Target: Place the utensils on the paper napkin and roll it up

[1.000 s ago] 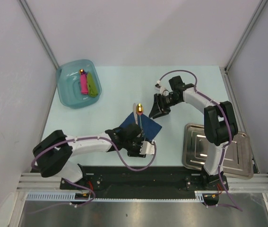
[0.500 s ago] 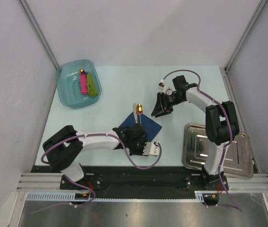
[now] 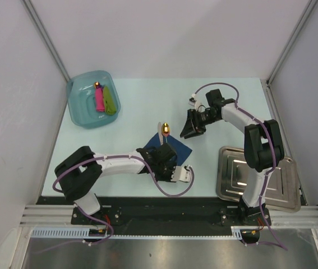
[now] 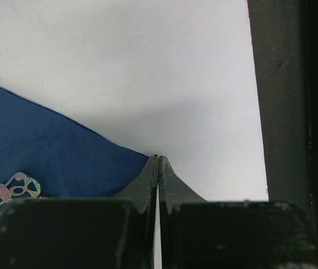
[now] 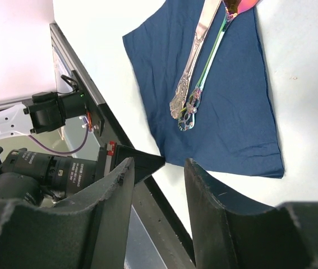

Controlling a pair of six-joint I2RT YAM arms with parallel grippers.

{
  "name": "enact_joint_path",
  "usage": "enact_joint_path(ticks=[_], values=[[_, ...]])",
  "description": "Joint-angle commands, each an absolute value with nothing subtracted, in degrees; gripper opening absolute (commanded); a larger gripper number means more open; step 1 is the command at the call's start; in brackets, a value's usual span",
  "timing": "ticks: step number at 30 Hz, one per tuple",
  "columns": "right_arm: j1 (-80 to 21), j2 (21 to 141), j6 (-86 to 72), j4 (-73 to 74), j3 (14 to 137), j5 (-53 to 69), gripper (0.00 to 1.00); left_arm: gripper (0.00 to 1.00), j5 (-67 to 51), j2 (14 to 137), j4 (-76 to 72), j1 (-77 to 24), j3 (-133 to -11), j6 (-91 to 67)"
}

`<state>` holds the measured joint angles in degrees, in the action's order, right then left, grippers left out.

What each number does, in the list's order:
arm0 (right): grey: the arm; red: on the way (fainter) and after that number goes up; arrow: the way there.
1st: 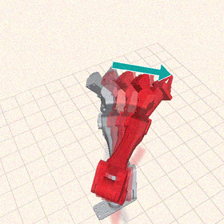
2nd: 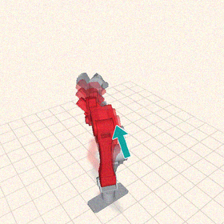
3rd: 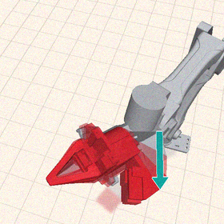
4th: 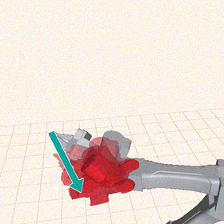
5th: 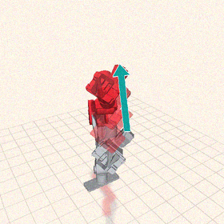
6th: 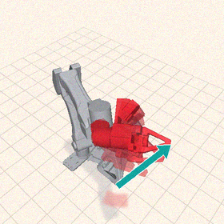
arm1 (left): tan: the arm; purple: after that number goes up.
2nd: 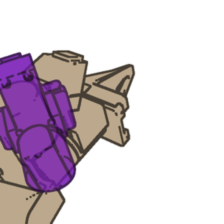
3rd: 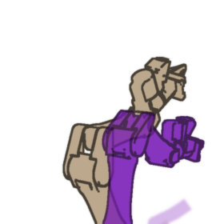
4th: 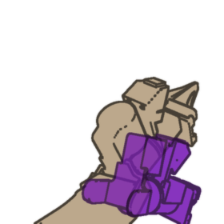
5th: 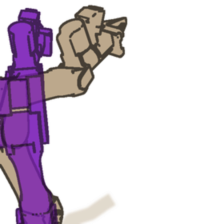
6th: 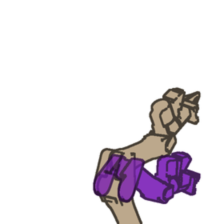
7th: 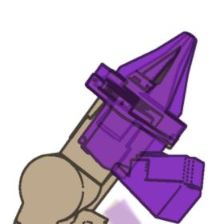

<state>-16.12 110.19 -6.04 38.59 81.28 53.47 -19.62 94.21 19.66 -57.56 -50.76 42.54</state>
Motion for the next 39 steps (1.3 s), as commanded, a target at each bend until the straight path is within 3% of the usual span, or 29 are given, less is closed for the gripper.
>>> enact_joint_path(ticks=[1,9,33,39], values=[[-15.91,110.83,-6.77,37.26,81.04,55.11,0.45,0.0,-22.14,91.94,21.35,-55.81,-54.05,44.21],[-16.26,111.88,-7.21,37.09,81.12,55.37,0.45,0.0,-25.57,87.45,23.38,-53.89,-56.07,43.95],[-19.59,114.52,-5.89,37.97,76.03,58.1,0.42,0.0,-21.98,96.94,16.44,-40.61,-62.84,38.23],[-21.97,114.78,-7.73,36.48,73.92,59.06,0.31,0.0,-19.6,98.17,15.56,-39.82,-62.58,37.97]])
